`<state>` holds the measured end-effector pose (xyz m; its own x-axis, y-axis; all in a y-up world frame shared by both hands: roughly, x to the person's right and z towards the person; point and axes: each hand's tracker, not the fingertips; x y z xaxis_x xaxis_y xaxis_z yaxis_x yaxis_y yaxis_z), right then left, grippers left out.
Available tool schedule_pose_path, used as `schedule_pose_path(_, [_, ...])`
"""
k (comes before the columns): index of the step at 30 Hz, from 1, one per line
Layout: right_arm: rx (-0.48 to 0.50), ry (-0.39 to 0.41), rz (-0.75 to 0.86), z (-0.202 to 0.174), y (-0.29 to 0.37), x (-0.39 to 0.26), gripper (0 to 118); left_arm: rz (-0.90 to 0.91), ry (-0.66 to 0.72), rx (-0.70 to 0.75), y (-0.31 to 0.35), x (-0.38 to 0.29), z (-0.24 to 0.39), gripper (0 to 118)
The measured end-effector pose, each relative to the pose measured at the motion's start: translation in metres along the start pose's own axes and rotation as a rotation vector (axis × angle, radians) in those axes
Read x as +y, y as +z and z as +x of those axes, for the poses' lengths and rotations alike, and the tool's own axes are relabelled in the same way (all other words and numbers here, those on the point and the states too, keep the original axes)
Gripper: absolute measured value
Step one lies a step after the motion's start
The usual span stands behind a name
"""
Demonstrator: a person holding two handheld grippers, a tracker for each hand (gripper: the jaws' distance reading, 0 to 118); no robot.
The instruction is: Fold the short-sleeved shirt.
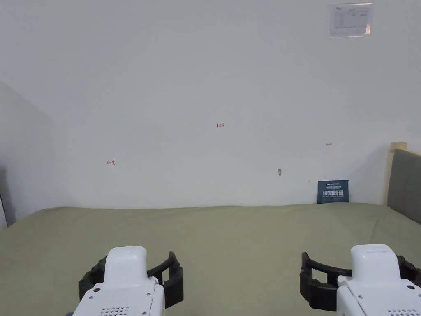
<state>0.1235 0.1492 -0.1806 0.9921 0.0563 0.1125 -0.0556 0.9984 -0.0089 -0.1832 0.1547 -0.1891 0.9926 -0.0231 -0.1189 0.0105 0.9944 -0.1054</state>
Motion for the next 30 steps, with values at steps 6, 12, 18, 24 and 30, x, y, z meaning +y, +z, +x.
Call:
schedule_pose_path(6, [-0.059, 0.002, 0.039, 0.002, 0.000, -0.001, 2, -0.036, 0.023, -0.033, -0.004, 0.000, -0.005, 1])
schedule_pose_path(12, [-0.015, -0.014, -0.023, 0.005, -0.002, -0.004, 1, -0.031, -0.012, -0.046, 0.001, 0.000, -0.002, 0])
schedule_pose_path(18, [-0.009, -0.023, -0.029, 0.004, -0.001, -0.005, 1, -0.045, -0.011, -0.065, 0.002, -0.001, 0.001, 0])
schedule_pose_path(24, [-0.018, -0.031, -0.051, 0.003, -0.001, -0.005, 1, -0.070, 0.005, -0.085, -0.002, -0.002, -0.002, 0])
schedule_pose_path(30, [0.002, -0.007, -0.072, -0.010, -0.007, -0.011, 1, -0.085, 0.016, -0.058, -0.005, -0.002, -0.018, 0])
